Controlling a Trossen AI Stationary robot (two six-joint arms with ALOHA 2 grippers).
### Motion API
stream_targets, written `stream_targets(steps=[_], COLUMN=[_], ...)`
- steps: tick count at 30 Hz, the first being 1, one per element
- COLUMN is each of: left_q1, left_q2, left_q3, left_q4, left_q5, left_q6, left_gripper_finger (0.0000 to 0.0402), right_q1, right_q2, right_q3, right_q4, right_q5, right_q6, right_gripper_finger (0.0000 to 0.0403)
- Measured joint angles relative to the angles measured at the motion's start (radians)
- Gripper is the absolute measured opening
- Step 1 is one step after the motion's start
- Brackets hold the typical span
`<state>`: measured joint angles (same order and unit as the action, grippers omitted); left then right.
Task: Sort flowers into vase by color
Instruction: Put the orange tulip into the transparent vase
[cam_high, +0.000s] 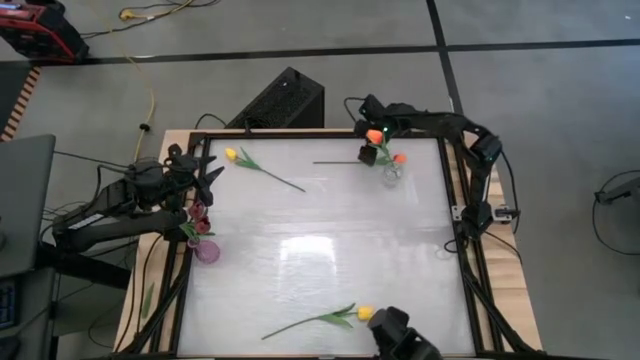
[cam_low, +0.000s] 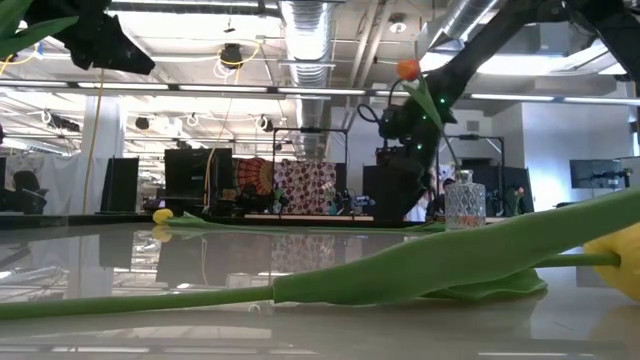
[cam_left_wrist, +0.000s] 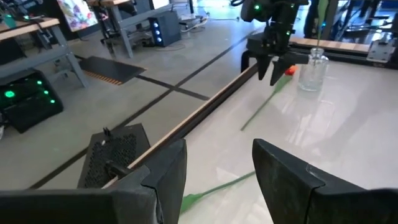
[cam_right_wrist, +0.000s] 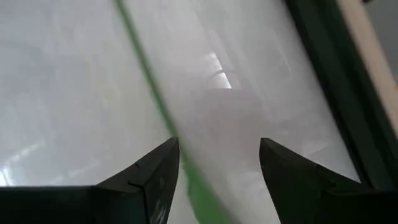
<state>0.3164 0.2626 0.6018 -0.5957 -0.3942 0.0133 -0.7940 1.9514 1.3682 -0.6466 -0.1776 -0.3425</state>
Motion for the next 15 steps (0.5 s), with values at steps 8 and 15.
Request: stream_targets(steps=[8,15], left_q1=[0.0,0.0], left_q2=[0.0,0.0], left_q3=[0.0,0.0], left_q4=[0.001,0.002], left_q5=[0.043,0.05], left_q6=[0.001,-0.009], left_gripper_finger=[0.0174,0.0174], right_q1=[0.051,0.038], right_q2=[0.005,0.062], right_q3=[-0.001,-0.003], right_q4=[-0.014,-0.019], right_q5=[-0.002,0.026], right_q6=[-0.075,-0.121], right_gripper_finger=[0.0249,0.0234])
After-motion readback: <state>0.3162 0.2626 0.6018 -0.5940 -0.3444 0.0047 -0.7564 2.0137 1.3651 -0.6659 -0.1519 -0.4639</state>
